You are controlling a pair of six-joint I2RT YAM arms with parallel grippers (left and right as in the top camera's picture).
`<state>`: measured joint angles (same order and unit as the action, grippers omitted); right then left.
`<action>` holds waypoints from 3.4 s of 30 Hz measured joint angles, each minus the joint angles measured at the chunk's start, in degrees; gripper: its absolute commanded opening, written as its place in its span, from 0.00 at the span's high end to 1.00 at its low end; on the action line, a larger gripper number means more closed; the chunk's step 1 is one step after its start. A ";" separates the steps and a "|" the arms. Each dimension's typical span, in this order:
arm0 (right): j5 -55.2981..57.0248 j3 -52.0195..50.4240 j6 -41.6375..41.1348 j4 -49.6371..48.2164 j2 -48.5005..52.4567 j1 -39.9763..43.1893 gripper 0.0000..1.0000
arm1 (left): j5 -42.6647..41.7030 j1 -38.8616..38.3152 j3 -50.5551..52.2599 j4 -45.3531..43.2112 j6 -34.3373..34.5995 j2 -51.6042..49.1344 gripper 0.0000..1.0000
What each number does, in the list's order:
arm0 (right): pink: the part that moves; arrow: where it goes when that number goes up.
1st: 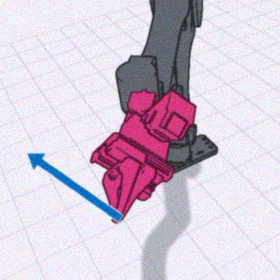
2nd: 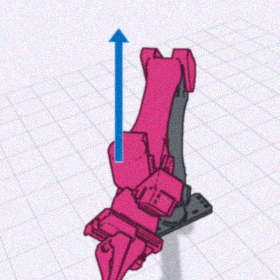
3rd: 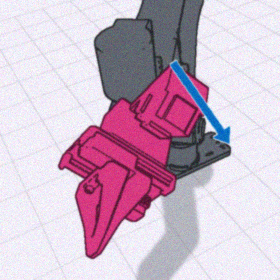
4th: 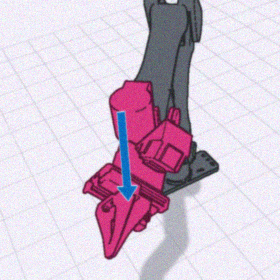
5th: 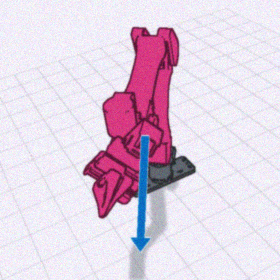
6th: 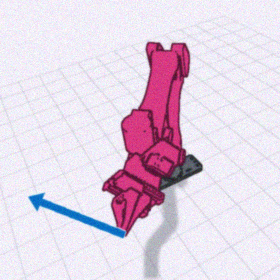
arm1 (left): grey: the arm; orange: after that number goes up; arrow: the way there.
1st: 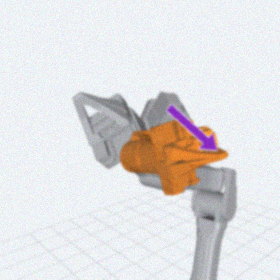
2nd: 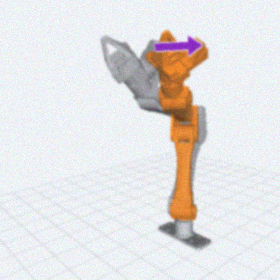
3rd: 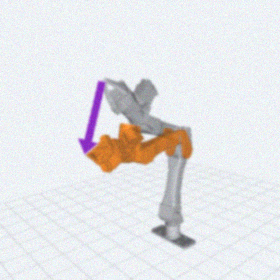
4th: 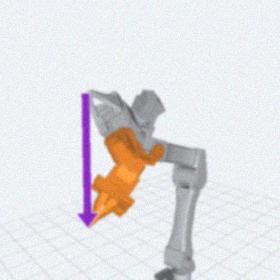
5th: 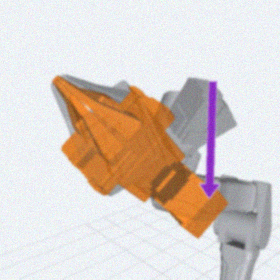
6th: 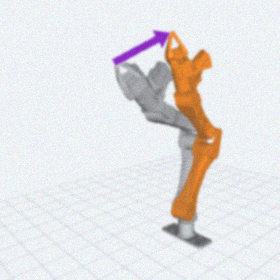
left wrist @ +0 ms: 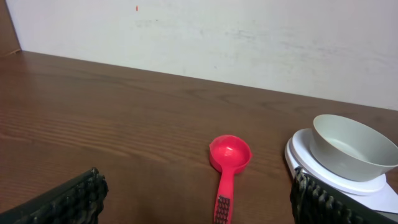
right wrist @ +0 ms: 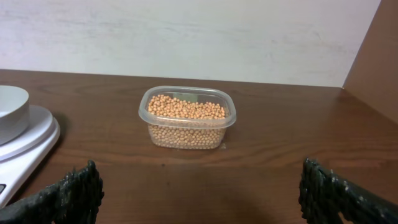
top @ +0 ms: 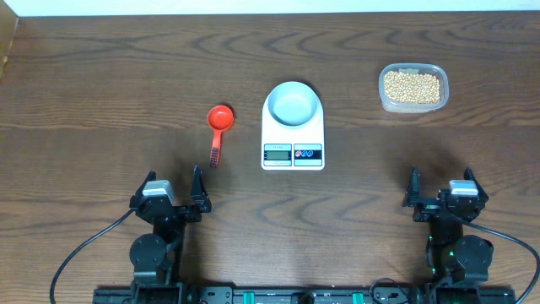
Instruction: Scoop item into bowl and weigh 50g on scale
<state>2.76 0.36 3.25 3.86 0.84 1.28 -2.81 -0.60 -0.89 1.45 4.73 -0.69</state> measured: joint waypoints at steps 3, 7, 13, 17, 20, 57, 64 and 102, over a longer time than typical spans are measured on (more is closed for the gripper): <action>0.00 0.00 0.00 0.00 0.00 0.00 0.01 | -0.02 0.00 0.00 0.02 0.00 0.00 0.04; 0.00 0.00 0.00 0.00 0.00 0.00 0.01 | -0.02 0.00 0.00 0.02 0.00 0.00 0.04; 0.00 0.00 0.00 0.00 0.00 0.00 0.01 | -0.02 0.00 -0.07 0.07 -0.02 0.00 0.04; 0.00 0.00 0.00 0.00 0.00 0.00 0.01 | 0.00 0.00 -0.79 1.16 0.00 0.00 0.04; 0.00 0.00 0.02 0.00 0.00 0.00 0.01 | 0.00 0.00 -1.09 1.66 0.00 0.00 0.04; -0.22 0.00 0.17 0.02 -0.02 0.02 0.01 | -0.72 0.00 -60.02 38.12 -4.70 -53.75 0.04; -0.22 0.00 0.17 0.00 -0.02 0.02 0.01 | -1.36 0.00 -75.34 43.30 -5.64 -69.35 0.04; -0.22 0.00 0.17 0.00 0.00 0.02 0.01 | -1.29 -1.33 -80.46 41.40 -6.14 -106.31 0.04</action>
<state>2.55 0.36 3.42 3.86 0.84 1.30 -4.10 -1.93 -81.34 42.85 -1.41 -107.00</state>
